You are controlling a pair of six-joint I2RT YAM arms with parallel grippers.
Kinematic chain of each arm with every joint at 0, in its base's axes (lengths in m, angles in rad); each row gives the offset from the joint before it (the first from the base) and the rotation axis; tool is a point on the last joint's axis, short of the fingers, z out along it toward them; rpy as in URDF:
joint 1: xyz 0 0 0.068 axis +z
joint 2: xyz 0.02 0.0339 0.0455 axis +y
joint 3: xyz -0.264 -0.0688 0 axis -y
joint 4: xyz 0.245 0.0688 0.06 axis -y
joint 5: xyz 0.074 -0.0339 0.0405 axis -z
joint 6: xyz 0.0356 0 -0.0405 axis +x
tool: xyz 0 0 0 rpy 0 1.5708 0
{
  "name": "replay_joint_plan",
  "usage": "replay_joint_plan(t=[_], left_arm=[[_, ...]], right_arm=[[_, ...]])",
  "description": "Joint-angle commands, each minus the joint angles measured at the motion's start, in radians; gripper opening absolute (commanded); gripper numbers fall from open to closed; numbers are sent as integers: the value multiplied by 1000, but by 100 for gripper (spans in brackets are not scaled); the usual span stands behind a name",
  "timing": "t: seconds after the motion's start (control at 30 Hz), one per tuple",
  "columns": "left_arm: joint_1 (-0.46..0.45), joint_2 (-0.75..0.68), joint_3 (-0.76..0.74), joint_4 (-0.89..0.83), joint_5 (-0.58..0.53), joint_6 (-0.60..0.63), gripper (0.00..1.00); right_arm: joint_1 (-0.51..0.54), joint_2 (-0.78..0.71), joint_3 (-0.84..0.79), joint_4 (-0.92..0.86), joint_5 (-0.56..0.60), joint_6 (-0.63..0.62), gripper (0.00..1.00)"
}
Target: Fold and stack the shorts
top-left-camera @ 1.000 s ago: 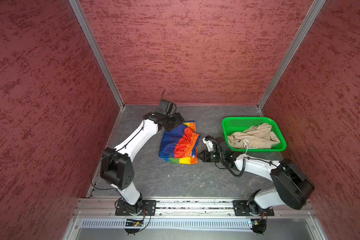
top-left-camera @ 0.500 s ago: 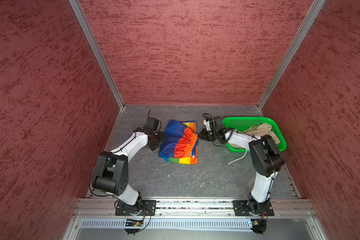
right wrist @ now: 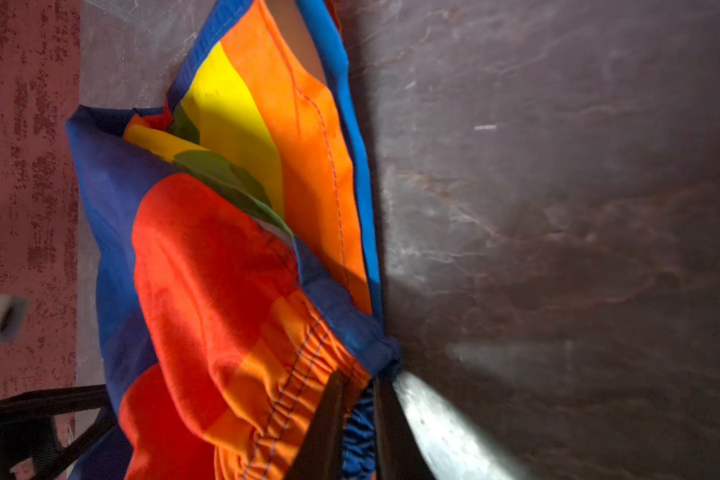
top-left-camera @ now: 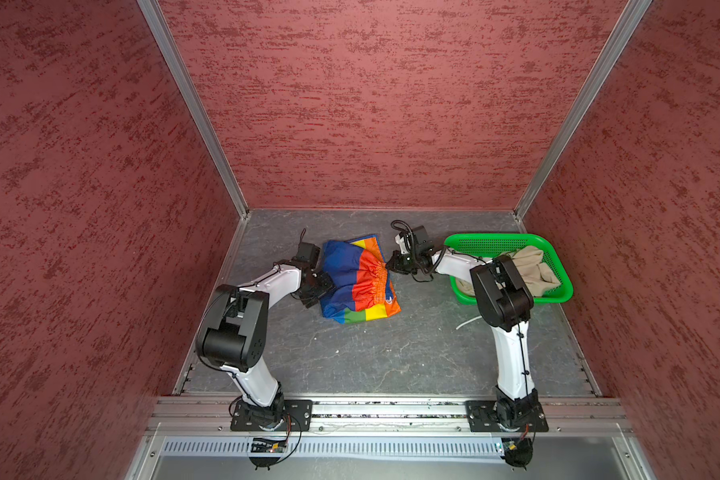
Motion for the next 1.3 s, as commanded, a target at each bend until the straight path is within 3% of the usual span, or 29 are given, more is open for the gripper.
replay_joint_plan(t=[0.0,0.13,0.23,0.3,0.87,1.07,1.27], left_arm=[[20,20,-18,45,8,15,66],[34,70,19,74,16,10,50],[49,112,67,71,18,13,12],[70,134,105,53,18,16,0],[425,230,500,-140,-29,107,0],[452,328,745,-272,-38,140,0],[484,350,817,-328,-41,124,0]], right_arm=[[-4,-53,-44,33,9,-22,21],[-18,-176,-128,109,-9,-15,27],[-30,-264,-184,148,0,-1,29],[-37,-308,-213,159,8,1,30],[-87,-349,-333,201,1,-2,32],[-97,-345,-324,195,2,-19,32],[-103,-336,-327,201,-1,-17,33]])
